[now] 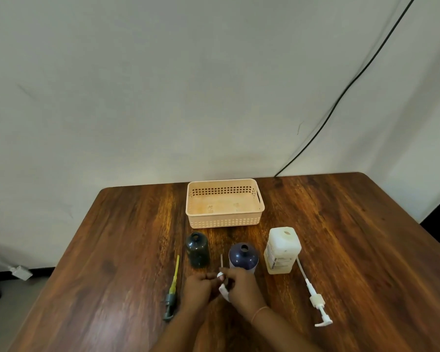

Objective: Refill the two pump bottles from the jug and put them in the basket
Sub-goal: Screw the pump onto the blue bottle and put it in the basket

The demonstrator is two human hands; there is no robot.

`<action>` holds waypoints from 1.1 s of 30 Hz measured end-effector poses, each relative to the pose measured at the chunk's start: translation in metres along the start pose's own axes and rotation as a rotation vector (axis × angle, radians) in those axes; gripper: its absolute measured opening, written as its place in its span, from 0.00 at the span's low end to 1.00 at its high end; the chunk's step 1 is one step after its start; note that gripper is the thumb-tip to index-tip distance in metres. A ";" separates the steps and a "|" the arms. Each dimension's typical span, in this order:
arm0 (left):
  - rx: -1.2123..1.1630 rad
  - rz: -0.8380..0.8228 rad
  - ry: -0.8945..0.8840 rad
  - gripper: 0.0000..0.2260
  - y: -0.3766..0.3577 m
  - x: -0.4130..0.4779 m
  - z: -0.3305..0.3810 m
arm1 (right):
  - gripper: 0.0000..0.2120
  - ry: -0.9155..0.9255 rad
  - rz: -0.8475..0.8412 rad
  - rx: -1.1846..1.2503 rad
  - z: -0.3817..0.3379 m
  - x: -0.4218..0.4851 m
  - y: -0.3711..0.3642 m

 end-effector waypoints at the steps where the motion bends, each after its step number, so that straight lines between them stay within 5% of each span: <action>1: 0.009 -0.024 -0.038 0.05 0.000 -0.002 0.010 | 0.14 0.016 0.010 -0.005 -0.006 -0.001 0.006; 15: 0.291 -0.034 -0.442 0.09 -0.031 -0.050 0.162 | 0.15 0.219 0.236 -0.050 -0.095 -0.034 0.121; 33: 0.484 0.003 -0.370 0.09 -0.040 0.000 0.134 | 0.14 0.117 0.240 -0.047 -0.062 -0.011 0.125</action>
Point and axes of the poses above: each hand's wrist, its own x-axis towards the middle knuckle, its own y-axis out of the back of the hand, z = x × y, the point moved 9 cm from there along x, towards the middle knuckle, and after that the axes turned 13 degrees about -z, right-handed, at the moved point
